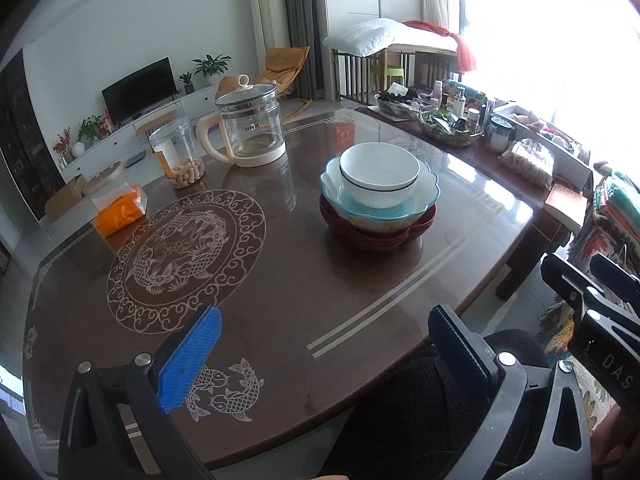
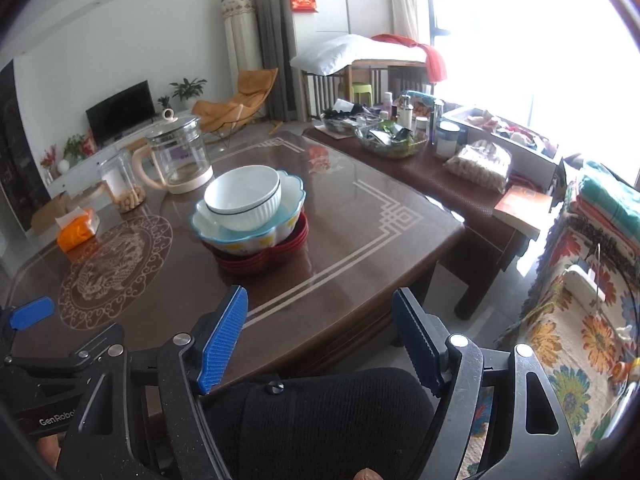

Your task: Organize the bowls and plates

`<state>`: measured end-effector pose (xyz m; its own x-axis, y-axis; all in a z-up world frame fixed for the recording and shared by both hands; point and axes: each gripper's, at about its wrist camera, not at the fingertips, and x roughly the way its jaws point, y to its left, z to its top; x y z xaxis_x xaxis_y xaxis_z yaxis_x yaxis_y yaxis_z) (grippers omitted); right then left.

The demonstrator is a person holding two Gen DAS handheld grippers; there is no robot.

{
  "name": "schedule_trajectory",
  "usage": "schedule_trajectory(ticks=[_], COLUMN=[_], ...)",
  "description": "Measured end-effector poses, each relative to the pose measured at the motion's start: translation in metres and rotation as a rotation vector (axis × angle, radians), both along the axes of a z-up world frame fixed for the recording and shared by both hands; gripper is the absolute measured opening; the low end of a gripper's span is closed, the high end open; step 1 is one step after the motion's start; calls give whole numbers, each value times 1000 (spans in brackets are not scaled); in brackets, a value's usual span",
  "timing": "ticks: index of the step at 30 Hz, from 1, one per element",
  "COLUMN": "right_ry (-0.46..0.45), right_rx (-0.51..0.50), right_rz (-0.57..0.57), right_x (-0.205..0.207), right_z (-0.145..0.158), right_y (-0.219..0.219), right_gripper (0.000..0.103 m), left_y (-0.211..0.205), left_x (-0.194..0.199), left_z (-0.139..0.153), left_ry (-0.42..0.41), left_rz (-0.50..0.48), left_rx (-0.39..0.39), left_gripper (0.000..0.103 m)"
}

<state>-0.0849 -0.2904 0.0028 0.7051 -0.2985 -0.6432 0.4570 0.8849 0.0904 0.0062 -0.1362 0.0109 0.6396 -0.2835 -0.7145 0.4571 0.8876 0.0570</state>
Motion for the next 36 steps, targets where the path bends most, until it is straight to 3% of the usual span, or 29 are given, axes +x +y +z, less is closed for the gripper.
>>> schedule_trajectory(ticks=[5, 14, 36], right_ry=[0, 22, 29], right_rx=[-58, -9, -11], right_rz=[-18, -44, -18], right_x=[-8, -10, -3], right_z=[24, 16, 11], right_y=[10, 3, 15], right_gripper=[81, 82, 82], left_y=[0, 19, 17], left_x=[-12, 7, 11], left_z=[18, 8, -7], left_ry=[-52, 23, 45], left_rz=[12, 69, 100], left_rx=[-37, -79, -21], left_gripper=[103, 103, 103])
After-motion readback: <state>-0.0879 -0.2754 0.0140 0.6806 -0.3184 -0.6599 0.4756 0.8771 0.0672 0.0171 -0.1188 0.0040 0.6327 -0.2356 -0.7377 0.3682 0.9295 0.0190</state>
